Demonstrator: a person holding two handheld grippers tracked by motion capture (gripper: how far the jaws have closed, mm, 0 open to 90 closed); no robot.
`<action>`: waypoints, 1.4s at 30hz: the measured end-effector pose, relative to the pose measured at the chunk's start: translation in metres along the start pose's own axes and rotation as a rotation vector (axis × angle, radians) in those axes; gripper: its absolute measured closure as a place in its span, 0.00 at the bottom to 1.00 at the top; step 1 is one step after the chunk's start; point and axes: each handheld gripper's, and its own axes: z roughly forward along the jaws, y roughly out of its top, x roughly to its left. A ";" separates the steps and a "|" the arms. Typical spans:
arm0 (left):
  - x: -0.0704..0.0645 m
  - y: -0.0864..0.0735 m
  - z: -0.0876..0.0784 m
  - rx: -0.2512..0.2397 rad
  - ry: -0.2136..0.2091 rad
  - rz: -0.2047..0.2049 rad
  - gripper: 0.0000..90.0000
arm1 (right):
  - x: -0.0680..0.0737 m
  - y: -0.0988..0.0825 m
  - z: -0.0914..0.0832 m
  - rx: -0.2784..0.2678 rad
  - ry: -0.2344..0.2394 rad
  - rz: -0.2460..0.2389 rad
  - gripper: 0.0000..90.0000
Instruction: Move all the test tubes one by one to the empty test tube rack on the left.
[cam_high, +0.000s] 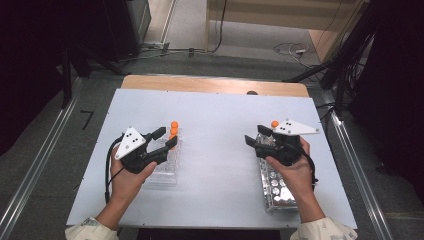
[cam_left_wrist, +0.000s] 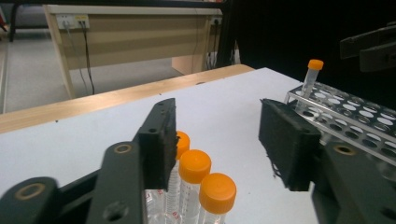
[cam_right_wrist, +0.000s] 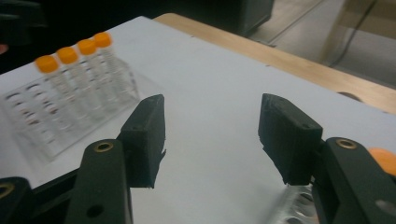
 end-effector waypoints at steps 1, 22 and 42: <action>-0.001 0.000 0.000 0.003 0.001 -0.006 0.49 | -0.005 -0.001 -0.001 -0.002 -0.026 0.006 0.44; -0.008 0.002 0.003 -0.003 -0.017 -0.032 0.25 | -0.069 -0.038 0.023 0.150 -0.229 0.115 0.48; -0.009 0.001 0.006 0.012 -0.025 -0.033 0.23 | -0.074 -0.036 0.037 0.216 -0.215 0.080 0.75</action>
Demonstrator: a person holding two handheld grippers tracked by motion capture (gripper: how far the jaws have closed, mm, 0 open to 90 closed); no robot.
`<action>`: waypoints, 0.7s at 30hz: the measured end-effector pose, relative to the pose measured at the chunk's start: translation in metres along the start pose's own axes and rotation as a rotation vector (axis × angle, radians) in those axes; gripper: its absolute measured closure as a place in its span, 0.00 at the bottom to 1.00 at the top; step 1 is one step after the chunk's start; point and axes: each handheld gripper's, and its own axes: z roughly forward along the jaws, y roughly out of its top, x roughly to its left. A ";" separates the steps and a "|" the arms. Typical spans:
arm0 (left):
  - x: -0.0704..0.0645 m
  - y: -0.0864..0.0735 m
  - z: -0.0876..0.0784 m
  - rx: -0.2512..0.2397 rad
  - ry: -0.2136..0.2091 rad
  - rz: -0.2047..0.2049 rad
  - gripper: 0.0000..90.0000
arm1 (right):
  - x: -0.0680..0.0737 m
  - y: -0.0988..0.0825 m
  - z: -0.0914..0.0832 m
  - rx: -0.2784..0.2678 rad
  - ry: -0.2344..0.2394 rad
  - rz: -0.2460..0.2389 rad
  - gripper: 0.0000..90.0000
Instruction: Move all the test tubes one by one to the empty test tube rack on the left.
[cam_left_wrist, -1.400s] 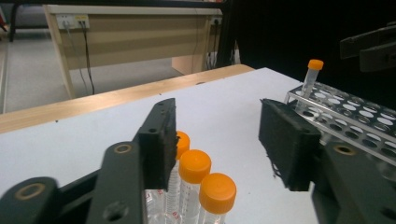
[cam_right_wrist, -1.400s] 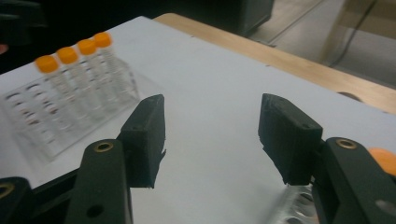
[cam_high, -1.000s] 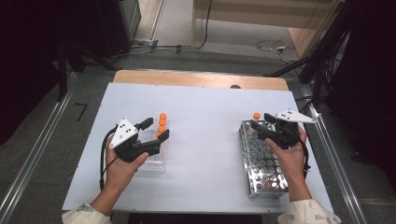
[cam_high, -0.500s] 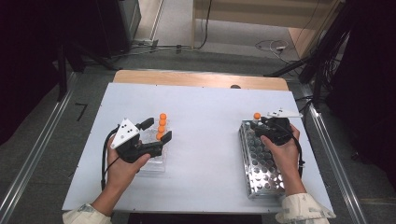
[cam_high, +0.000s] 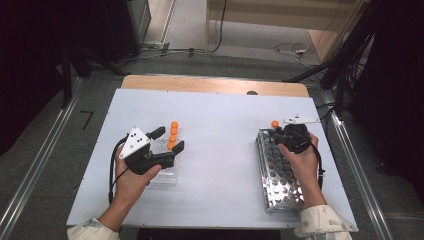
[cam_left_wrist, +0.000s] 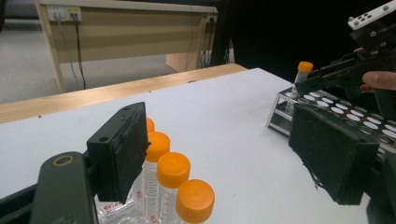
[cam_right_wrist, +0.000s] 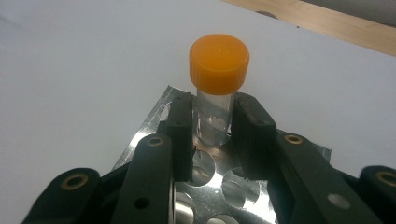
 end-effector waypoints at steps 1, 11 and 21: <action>0.000 0.000 0.000 0.000 0.000 0.000 0.23 | 0.000 0.000 0.000 -0.001 -0.002 0.000 0.75; -0.001 0.000 0.000 -0.001 -0.004 -0.004 0.23 | 0.000 0.001 0.000 -0.011 -0.011 0.006 0.80; -0.001 0.001 -0.001 -0.006 -0.009 -0.011 0.23 | -0.001 0.005 -0.017 -0.096 0.004 0.030 0.80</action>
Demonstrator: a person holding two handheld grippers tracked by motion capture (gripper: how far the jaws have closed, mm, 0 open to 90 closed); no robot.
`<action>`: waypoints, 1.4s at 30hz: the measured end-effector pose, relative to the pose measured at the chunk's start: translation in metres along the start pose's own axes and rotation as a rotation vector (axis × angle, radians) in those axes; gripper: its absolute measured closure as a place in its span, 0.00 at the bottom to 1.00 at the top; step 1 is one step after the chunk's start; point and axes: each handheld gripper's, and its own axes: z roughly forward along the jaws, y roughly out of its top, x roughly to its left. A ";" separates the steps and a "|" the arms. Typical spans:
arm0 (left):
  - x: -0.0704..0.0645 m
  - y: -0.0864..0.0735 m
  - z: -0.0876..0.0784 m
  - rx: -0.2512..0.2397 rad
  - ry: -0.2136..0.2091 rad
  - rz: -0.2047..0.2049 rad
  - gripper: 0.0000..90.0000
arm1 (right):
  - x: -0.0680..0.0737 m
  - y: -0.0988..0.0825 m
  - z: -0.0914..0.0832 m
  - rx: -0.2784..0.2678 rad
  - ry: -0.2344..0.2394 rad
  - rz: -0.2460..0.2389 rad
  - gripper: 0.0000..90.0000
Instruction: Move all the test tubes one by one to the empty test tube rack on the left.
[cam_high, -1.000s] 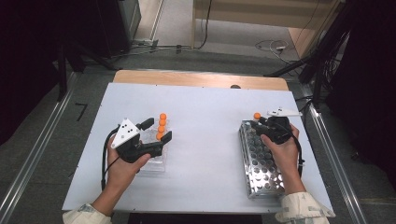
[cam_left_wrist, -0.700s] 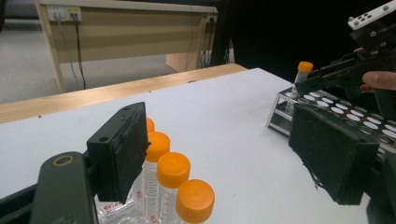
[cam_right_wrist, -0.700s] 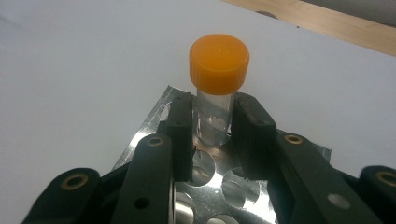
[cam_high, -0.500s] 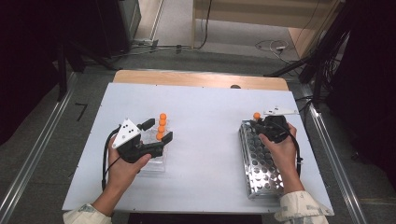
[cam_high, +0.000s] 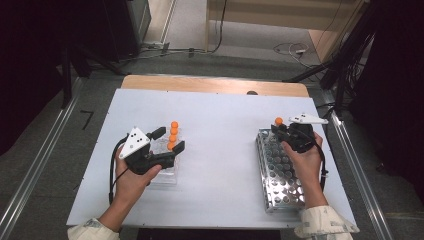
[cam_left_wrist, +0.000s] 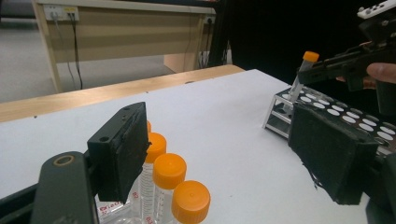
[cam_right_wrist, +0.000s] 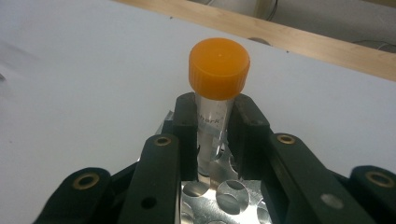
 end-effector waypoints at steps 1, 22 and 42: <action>0.000 0.000 0.000 -0.001 -0.001 0.001 0.23 | 0.000 0.001 -0.003 -0.009 -0.002 -0.002 0.80; -0.017 0.005 0.000 -0.009 -0.070 0.003 0.23 | 0.079 0.024 -0.029 -0.056 0.259 -0.133 0.80; -0.052 -0.004 0.012 0.037 -0.191 0.064 0.46 | 0.185 0.008 -0.003 0.042 0.494 -0.335 0.80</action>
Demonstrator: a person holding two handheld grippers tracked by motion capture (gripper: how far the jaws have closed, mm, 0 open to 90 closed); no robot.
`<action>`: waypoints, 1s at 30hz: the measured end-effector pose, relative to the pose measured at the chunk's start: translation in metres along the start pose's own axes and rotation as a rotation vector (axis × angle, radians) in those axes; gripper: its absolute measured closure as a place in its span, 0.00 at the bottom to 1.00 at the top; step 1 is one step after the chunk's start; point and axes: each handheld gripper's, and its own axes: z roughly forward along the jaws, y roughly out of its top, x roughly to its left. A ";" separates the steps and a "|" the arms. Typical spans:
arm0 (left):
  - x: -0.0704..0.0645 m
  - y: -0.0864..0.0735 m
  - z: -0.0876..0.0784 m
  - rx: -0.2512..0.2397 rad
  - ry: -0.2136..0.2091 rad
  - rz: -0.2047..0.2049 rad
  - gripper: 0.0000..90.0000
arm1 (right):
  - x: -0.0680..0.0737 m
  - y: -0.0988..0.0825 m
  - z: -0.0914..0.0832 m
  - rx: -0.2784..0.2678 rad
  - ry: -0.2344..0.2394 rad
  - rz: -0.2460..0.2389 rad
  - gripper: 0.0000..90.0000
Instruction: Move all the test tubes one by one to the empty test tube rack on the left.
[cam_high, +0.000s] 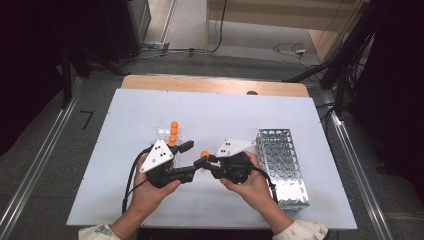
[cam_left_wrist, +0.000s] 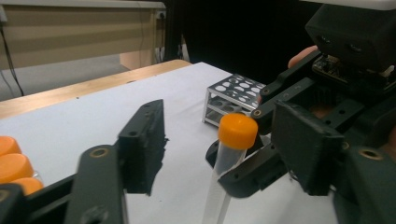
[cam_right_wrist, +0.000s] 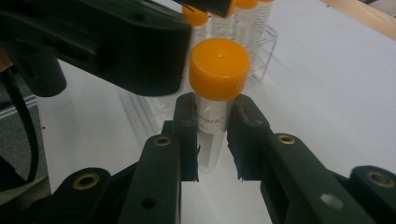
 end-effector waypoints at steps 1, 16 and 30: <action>0.000 -0.001 0.001 0.004 -0.005 0.002 0.50 | 0.001 0.000 0.001 -0.001 0.005 -0.004 0.80; 0.005 0.000 -0.004 0.036 -0.028 0.011 0.79 | 0.006 0.001 0.003 -0.022 0.035 -0.012 0.67; 0.035 0.017 -0.052 -0.038 0.113 -0.014 0.79 | -0.037 -0.021 -0.054 -0.113 -0.101 0.101 0.46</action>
